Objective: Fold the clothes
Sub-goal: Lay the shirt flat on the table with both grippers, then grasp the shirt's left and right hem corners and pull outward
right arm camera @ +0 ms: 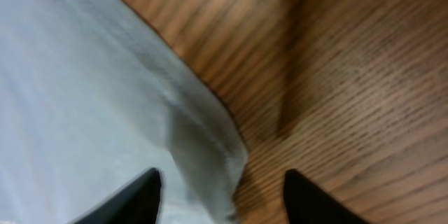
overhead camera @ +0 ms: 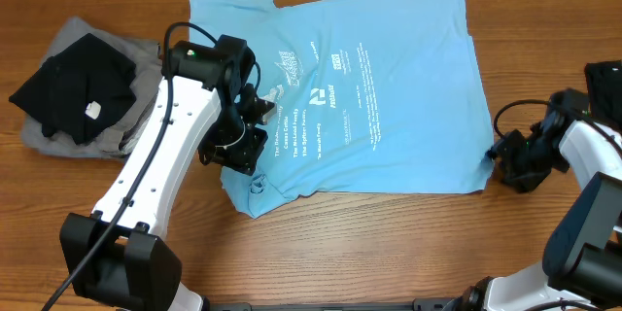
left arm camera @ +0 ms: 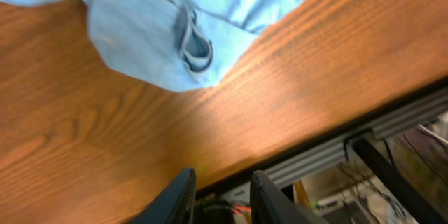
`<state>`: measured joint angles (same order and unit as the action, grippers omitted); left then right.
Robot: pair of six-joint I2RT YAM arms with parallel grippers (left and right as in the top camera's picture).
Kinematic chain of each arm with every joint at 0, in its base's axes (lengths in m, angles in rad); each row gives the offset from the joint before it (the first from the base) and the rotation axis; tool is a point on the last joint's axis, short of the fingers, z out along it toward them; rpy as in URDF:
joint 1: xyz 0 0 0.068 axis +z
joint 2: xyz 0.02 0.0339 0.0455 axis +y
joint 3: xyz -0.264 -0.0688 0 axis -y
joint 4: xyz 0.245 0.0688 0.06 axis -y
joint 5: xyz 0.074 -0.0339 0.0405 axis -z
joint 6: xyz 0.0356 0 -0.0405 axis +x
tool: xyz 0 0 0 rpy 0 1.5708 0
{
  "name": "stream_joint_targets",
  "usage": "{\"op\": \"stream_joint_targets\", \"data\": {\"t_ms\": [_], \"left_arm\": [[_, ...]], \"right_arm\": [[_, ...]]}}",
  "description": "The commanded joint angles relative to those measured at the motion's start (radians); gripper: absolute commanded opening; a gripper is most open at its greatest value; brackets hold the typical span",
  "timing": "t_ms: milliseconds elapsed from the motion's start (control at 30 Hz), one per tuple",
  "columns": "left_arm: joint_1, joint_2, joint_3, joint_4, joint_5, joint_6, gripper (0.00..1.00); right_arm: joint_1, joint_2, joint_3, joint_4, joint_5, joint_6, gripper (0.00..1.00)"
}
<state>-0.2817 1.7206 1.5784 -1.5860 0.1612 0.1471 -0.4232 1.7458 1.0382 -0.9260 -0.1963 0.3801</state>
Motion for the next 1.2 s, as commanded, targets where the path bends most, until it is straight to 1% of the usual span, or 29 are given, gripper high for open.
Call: {"op": "stream_joint_targets", "data": {"t_ms": [0, 67, 100, 200, 233, 267, 300, 400, 533, 567, 600, 633, 667, 700, 800, 900, 933, 1000, 1067, 1167], "left_arm": [[0.006, -0.015, 0.001, 0.026, -0.031, -0.031, 0.29], [0.006, -0.015, 0.001, 0.048, -0.031, -0.032, 0.29], [0.006, -0.015, 0.001, 0.055, -0.032, -0.031, 0.29], [0.006, -0.015, 0.001, 0.072, -0.041, -0.028, 0.3], [0.006, -0.015, 0.001, 0.072, -0.041, -0.028, 0.3], [0.006, -0.015, 0.001, 0.072, -0.041, -0.028, 0.3], [0.006, -0.015, 0.001, 0.072, -0.041, -0.028, 0.3], [0.007, -0.015, 0.001, 0.073, -0.041, -0.028, 0.3], [0.007, -0.015, 0.001, 0.078, -0.041, -0.028, 0.3], [0.007, -0.015, 0.001, 0.079, -0.041, -0.028, 0.3], [0.007, -0.015, 0.001, 0.08, -0.041, -0.028, 0.3], [0.007, -0.015, 0.001, 0.08, -0.041, -0.028, 0.3], [0.007, -0.015, 0.001, 0.08, -0.041, -0.028, 0.3], [0.007, -0.015, 0.001, 0.079, -0.041, -0.028, 0.3], [0.007, -0.015, 0.001, 0.079, -0.039, -0.029, 0.29], [0.007, -0.015, 0.001, 0.077, -0.038, -0.029, 0.29], [0.007, -0.015, 0.001, 0.077, -0.038, -0.029, 0.29], [0.006, -0.015, 0.001, 0.078, -0.038, -0.029, 0.29], [0.006, -0.015, 0.001, 0.082, -0.038, -0.029, 0.29], [0.006, -0.015, 0.001, 0.087, -0.038, -0.028, 0.29]], "right_arm": [[-0.011, -0.021, -0.041, 0.025, -0.033, 0.043, 0.52], [-0.011, -0.021, -0.058, 0.052, -0.085, 0.042, 0.5], [-0.011, -0.021, -0.065, 0.07, -0.117, 0.035, 0.48], [-0.011, -0.023, -0.063, 0.077, -0.126, 0.021, 0.18], [-0.011, -0.024, -0.053, 0.073, -0.123, 0.004, 0.13], [-0.011, -0.026, -0.037, 0.059, -0.098, 0.002, 0.09], [-0.011, -0.029, -0.016, 0.042, -0.061, -0.002, 0.08], [-0.002, -0.042, 0.086, -0.05, 0.032, -0.048, 0.08], [0.041, -0.046, 0.208, -0.176, 0.145, -0.047, 0.12], [0.056, -0.046, 0.221, -0.195, 0.196, -0.042, 0.17], [0.071, -0.047, 0.226, -0.208, 0.249, -0.019, 0.27], [0.078, -0.047, 0.225, -0.214, 0.274, 0.002, 0.4], [0.081, -0.045, 0.222, -0.217, 0.278, 0.018, 0.58], [0.081, -0.043, 0.216, -0.217, 0.277, 0.024, 0.66], [0.065, -0.043, 0.185, -0.209, 0.282, 0.066, 0.73], [0.024, -0.043, 0.144, -0.201, 0.268, 0.105, 0.72], [0.003, -0.043, 0.126, -0.194, 0.234, 0.108, 0.69], [-0.037, -0.043, 0.088, -0.164, 0.15, 0.107, 0.67], [-0.078, -0.043, 0.042, -0.121, 0.077, 0.106, 0.61], [-0.129, -0.043, -0.048, -0.016, -0.062, 0.088, 0.58]]}}
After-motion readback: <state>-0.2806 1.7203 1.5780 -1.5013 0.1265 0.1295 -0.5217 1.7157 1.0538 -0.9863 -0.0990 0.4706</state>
